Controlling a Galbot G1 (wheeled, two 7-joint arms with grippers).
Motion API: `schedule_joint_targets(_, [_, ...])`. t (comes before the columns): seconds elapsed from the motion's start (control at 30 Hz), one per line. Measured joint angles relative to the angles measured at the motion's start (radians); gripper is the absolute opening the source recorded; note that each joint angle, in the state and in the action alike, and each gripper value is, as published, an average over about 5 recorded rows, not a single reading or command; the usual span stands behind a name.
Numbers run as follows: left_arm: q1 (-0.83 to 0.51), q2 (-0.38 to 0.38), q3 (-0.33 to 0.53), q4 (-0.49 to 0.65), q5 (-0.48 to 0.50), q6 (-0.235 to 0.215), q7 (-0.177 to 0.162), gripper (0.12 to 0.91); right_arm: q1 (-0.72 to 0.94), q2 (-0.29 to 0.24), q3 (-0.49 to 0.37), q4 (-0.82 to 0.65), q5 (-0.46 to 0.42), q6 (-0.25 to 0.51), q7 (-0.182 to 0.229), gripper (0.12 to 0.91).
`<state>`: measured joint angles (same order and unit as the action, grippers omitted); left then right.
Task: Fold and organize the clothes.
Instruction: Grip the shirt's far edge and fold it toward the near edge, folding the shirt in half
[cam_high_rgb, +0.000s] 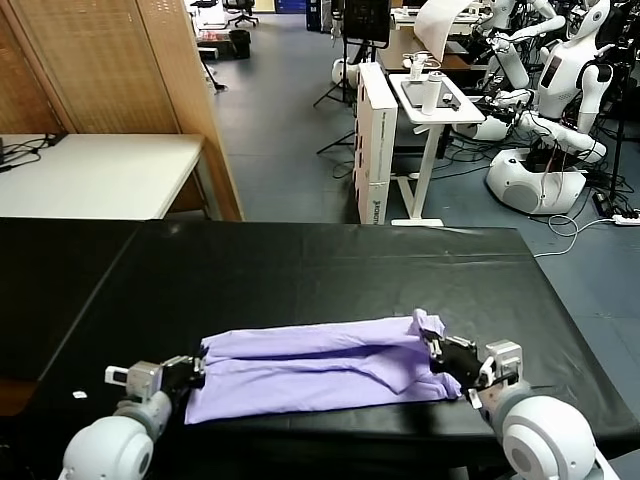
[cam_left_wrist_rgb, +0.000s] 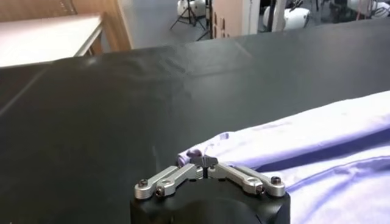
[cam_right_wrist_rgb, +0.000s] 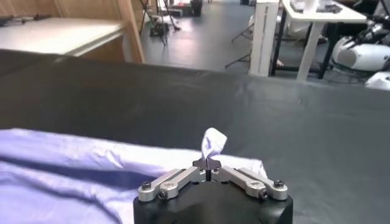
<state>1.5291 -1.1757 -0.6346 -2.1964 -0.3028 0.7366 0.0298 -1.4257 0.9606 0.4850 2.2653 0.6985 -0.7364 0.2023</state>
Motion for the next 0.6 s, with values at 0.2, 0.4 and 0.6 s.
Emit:
schedule_joint_targets(0.2, [0.016, -0.003, -0.003, -0.028, 0.004, 0.0, 0.024, 0.146, 0.004, -0.001, -0.001, -0.009, 0.0, 0.0, 0.002, 0.141])
schedule_joint_targets(0.4, [0.031, 0.002, -0.01, -0.032, 0.052, 0.0, 0.048, 0.146, 0.002, -0.002, -0.003, -0.005, 0.001, 0.0, 0.002, 0.141])
schedule_joint_targets(0.6, [0.037, 0.002, -0.009, -0.007, 0.068, 0.0, 0.051, 0.146, -0.009, -0.008, 0.006, 0.012, 0.007, 0.0, 0.001, 0.141])
